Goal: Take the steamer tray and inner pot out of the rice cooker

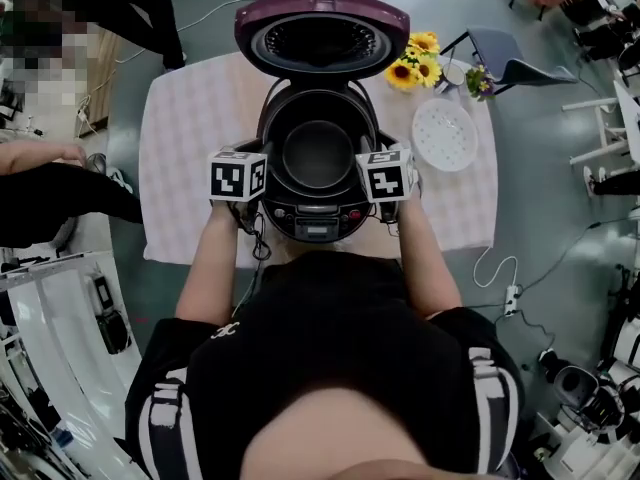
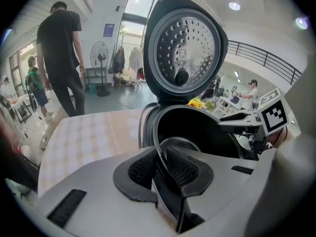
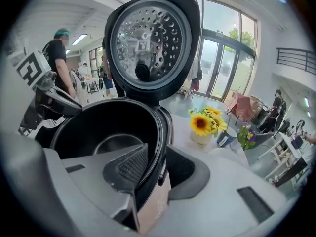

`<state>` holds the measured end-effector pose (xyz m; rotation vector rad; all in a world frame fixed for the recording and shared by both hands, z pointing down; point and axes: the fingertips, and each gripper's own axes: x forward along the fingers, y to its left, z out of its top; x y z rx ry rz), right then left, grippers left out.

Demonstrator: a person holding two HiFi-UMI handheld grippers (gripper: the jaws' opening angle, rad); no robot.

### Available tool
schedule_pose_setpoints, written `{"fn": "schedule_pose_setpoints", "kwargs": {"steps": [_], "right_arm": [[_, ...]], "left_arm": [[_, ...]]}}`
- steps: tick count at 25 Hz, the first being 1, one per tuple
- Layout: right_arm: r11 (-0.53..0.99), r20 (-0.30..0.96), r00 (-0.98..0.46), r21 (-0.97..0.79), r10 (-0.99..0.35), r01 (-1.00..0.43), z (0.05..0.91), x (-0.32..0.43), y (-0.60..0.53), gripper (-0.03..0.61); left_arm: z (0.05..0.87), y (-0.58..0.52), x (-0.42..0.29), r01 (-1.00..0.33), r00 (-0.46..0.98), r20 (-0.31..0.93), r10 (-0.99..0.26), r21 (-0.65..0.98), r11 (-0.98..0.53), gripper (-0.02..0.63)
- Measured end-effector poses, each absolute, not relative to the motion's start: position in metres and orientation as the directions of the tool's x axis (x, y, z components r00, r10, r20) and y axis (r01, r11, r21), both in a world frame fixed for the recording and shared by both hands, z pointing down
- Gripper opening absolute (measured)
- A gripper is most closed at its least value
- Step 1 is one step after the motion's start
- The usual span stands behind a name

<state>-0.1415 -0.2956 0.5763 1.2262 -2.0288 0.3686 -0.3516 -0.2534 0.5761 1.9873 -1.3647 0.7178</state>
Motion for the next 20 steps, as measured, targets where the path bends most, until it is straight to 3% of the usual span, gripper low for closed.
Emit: {"fn": "schedule_pose_setpoints", "kwargs": {"steps": [9, 16, 20], "right_arm": [[0.502, 0.699, -0.248, 0.182, -0.671, -0.845, 0.570, -0.143, -0.295, 0.071], [0.516, 0.652, -0.297, 0.170, -0.698, -0.840, 0.541, -0.147, -0.298, 0.052], [0.499, 0.620, -0.319, 0.135, -0.716, -0.856, 0.528, -0.145, -0.290, 0.048]], "left_arm": [[0.573, -0.250, -0.351, -0.939, 0.337, 0.718, -0.609, 0.210, -0.272, 0.061], [0.566, -0.244, -0.358, -0.892, 0.440, 0.667, -0.601, 0.401, -0.208, 0.044], [0.547, -0.234, -0.357, -0.882, 0.456, 0.625, -0.633, 0.412, -0.229, 0.041]]}}
